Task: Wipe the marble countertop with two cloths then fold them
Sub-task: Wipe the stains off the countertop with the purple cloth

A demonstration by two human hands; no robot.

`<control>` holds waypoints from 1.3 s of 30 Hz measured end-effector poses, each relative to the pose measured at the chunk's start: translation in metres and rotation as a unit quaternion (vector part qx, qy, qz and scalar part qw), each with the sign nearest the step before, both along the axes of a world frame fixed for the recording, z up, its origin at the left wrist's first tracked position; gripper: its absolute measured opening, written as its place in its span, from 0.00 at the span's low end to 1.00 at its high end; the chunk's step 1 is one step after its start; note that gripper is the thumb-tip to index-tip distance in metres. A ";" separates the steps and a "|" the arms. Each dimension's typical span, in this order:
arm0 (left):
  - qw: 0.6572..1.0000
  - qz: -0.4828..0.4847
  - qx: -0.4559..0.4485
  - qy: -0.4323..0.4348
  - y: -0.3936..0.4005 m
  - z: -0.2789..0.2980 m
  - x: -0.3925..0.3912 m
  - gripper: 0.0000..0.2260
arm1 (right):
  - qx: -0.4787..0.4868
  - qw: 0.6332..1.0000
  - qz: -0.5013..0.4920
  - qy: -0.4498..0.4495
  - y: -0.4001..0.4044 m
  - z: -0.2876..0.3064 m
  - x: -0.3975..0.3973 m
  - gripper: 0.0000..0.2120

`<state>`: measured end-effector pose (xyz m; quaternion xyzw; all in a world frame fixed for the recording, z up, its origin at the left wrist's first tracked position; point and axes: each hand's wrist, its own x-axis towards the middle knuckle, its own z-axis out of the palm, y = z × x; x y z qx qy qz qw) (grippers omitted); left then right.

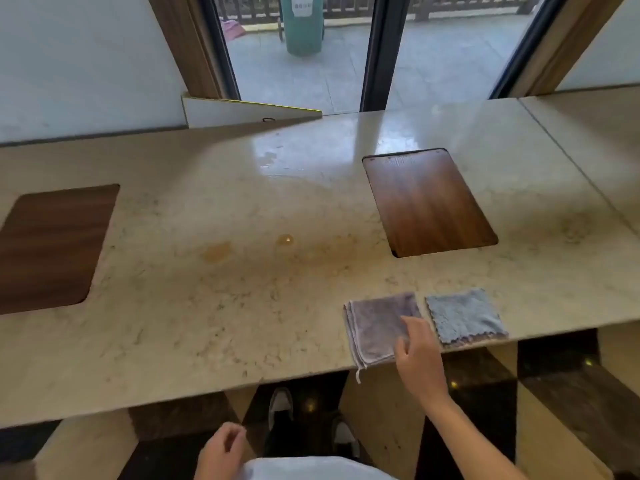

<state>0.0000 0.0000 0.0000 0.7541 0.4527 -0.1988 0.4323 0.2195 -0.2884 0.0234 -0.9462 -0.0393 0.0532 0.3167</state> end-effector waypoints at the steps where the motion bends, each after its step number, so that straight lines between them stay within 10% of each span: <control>1: 0.999 0.020 0.007 -0.032 0.009 0.000 0.007 0.09 | -0.043 0.999 0.027 -0.014 0.009 -0.002 0.009 0.20; 16: 0.970 -0.123 0.109 -0.179 0.108 0.023 0.111 0.08 | -0.322 0.931 0.061 0.158 0.073 -0.009 0.026 0.42; 22: 0.881 -0.310 0.270 -0.234 0.106 0.005 0.138 0.14 | -0.322 0.934 0.051 0.148 0.081 -0.015 0.019 0.42; 28: 0.837 -0.420 0.299 -0.180 0.099 -0.010 0.180 0.27 | -0.312 0.943 0.042 0.110 0.068 -0.035 0.023 0.39; 39: 0.855 -0.371 0.352 -0.087 0.114 -0.043 0.169 0.31 | -0.297 0.953 0.038 0.041 0.077 -0.047 0.033 0.32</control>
